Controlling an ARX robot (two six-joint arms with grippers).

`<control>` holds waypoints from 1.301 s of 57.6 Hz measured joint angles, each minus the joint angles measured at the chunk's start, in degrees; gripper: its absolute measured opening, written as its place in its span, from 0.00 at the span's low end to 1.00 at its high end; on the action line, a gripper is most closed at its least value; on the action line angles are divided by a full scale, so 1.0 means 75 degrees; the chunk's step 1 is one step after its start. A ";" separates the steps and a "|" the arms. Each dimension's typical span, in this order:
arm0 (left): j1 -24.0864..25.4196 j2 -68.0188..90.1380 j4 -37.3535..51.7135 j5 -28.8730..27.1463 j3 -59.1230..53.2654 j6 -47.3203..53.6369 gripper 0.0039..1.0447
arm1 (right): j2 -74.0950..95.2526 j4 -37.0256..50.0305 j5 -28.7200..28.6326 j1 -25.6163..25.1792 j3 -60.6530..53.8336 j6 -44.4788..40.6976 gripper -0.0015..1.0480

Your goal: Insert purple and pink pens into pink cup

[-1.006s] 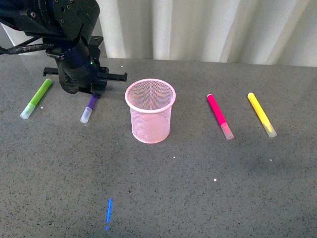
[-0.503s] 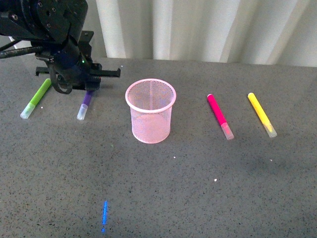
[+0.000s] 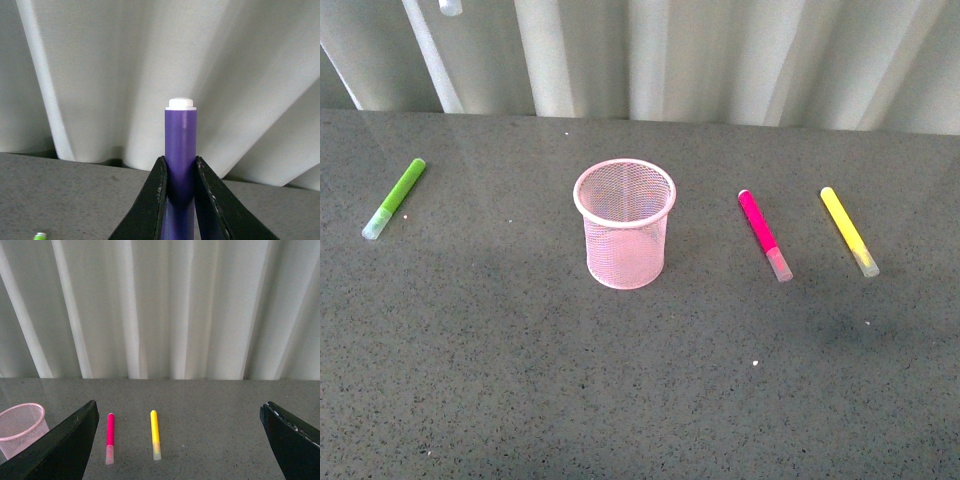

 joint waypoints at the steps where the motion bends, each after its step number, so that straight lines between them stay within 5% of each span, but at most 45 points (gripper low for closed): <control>1: -0.0038 -0.0058 0.0082 -0.0020 -0.0099 -0.0096 0.11 | 0.0000 0.0000 0.0000 0.0000 0.0000 0.0000 0.93; 10: -0.1084 -0.0446 0.1702 -0.0723 -0.1600 -0.1070 0.11 | 0.0000 0.0000 0.0000 0.0000 0.0000 0.0000 0.93; 30: -0.2439 0.0618 0.3462 -0.1411 -0.1912 -0.2104 0.11 | 0.0000 0.0000 0.0000 0.0000 0.0000 0.0000 0.93; 75: -0.1827 0.3045 0.5595 -0.0933 -0.1903 -0.2124 0.11 | 0.0000 0.0000 0.0000 0.0000 0.0000 0.0000 0.93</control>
